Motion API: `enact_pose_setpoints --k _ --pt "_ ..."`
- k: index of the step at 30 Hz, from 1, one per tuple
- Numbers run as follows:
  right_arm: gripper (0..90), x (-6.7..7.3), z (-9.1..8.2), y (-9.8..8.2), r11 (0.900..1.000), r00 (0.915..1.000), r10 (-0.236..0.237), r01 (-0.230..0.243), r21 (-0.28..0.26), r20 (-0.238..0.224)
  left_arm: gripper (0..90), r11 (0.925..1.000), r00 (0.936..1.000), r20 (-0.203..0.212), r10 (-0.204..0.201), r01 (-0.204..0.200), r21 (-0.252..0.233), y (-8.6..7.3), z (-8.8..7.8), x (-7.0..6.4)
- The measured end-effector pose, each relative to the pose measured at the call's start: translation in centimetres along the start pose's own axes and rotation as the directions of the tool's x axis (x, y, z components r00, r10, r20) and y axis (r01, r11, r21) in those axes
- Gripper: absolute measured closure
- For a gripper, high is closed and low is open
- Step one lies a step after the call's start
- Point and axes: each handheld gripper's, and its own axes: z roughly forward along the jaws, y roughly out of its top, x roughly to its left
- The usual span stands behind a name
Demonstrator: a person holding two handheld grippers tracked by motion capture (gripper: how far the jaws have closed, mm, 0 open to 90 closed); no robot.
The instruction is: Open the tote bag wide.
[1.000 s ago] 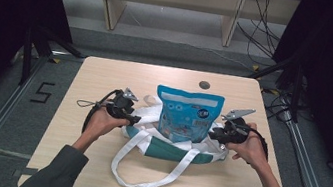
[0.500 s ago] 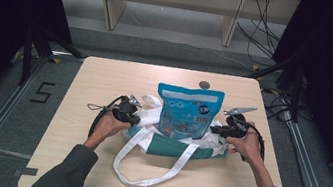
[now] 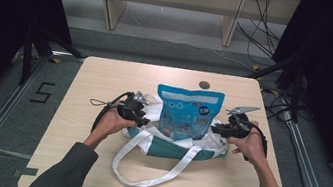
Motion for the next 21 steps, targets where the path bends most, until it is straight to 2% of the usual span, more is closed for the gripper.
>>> enact_pose_setpoints --k 1,3,4,5,6,7,9,10,11,12,13,14,16,17,18,19,21 --pt "65.7 0.5 -0.8 -0.1 1.000 0.9998 0.018 -0.019 -0.022 -0.005 55.9 0.9999 0.9999 -0.015 0.006 -0.006 0.015 0.1 0.4 -0.1" --pt "62.8 0.6 -1.2 -0.1 1.000 0.9999 0.013 -0.013 -0.010 0.011 54.9 0.9993 0.9999 -0.011 0.003 -0.002 0.039 0.3 0.7 -0.1" --pt "60.8 0.8 -1.9 -0.1 1.000 1.0000 -0.001 0.001 -0.012 0.002 55.1 0.9995 0.9998 -0.021 0.001 0.000 0.031 0.4 0.8 -0.3" --pt "59.1 1.8 -3.3 -0.1 0.998 1.0000 -0.005 0.005 -0.056 -0.002 61.1 0.9981 0.9987 -0.023 0.046 -0.045 0.042 0.7 1.0 -0.1" --pt "59.1 1.8 -3.3 -0.1 0.998 1.0000 -0.005 0.005 -0.056 -0.002 64.0 0.9981 0.9987 -0.023 0.046 -0.045 0.042 0.7 1.0 -0.1" --pt "58.2 2.1 -3.8 -0.1 0.998 0.9998 -0.019 0.019 -0.064 0.004 64.0 0.9981 0.9981 -0.041 0.045 -0.043 0.044 0.9 1.1 -0.3" --pt "57.2 3.6 -5.0 -0.1 0.995 0.9970 -0.056 0.052 -0.080 -0.054 72.1 0.9971 0.9968 -0.058 0.054 -0.051 0.057 1.1 1.2 -0.3" --pt "55.9 5.3 -5.3 -0.2 0.995 0.9906 -0.080 0.072 -0.072 -0.111 78.5 0.9971 0.9971 -0.061 0.046 -0.043 0.062 1.3 1.3 -0.3" --pt "55.9 5.3 -5.3 -0.2 0.995 0.9906 -0.080 0.072 -0.072 -0.111 78.5 0.9976 0.9973 -0.064 0.035 -0.031 0.062 1.4 1.4 -0.3" --pt "54.1 6.7 -5.1 -0.5 0.993 0.9811 -0.117 0.111 -0.050 -0.154 80.9 0.9972 0.9978 -0.060 0.029 -0.025 0.070 1.5 1.4 -0.2" --pt "54.1 6.7 -5.1 -0.5 0.993 0.9811 -0.117 0.111 -0.050 -0.154 80.9 0.9971 0.9980 -0.060 0.022 -0.018 0.074 1.6 1.4 -0.2" --pt "53.6 7.3 -4.8 -0.7 0.992 0.9773 -0.123 0.118 -0.042 -0.173 81.4 0.9946 0.9972 -0.046 -0.058 0.062 0.084 1.6 1.3 -0.6" --pt "52.0 8.7 -4.1 -1.0 0.990 0.9677 -0.142 0.138 -0.032 -0.208 82.2 0.9937 0.9984 -0.034 -0.045 0.048 0.102 1.7 1.0 -0.1" --pt "49.1 9.4 -3.4 -1.0 0.988 0.9579 -0.155 0.154 -0.027 -0.241 82.5 0.9932 0.9982 -0.027 -0.053 0.055 0.103 1.8 1.0 0.1" --pt "49.1 9.4 -3.4 -1.0 0.988 0.9579 -0.155 0.154 -0.027 -0.241 82.5 0.9943 0.9991 -0.026 -0.034 0.036 0.101 1.8 1.0 0.4" --pt "48.0 9.7 -3.1 -1.0 0.988 0.9580 -0.150 0.151 -0.016 -0.244 82.5 0.9936 0.9986 -0.019 -0.049 0.051 0.101 1.8 1.1 0.5" --pt "48.3 9.9 -2.0 -0.9 0.981 0.9579 -0.191 0.195 -0.001 -0.215 82.7 0.9931 0.9982 -0.008 -0.060 0.061 0.101 1.7 1.2 0.6"
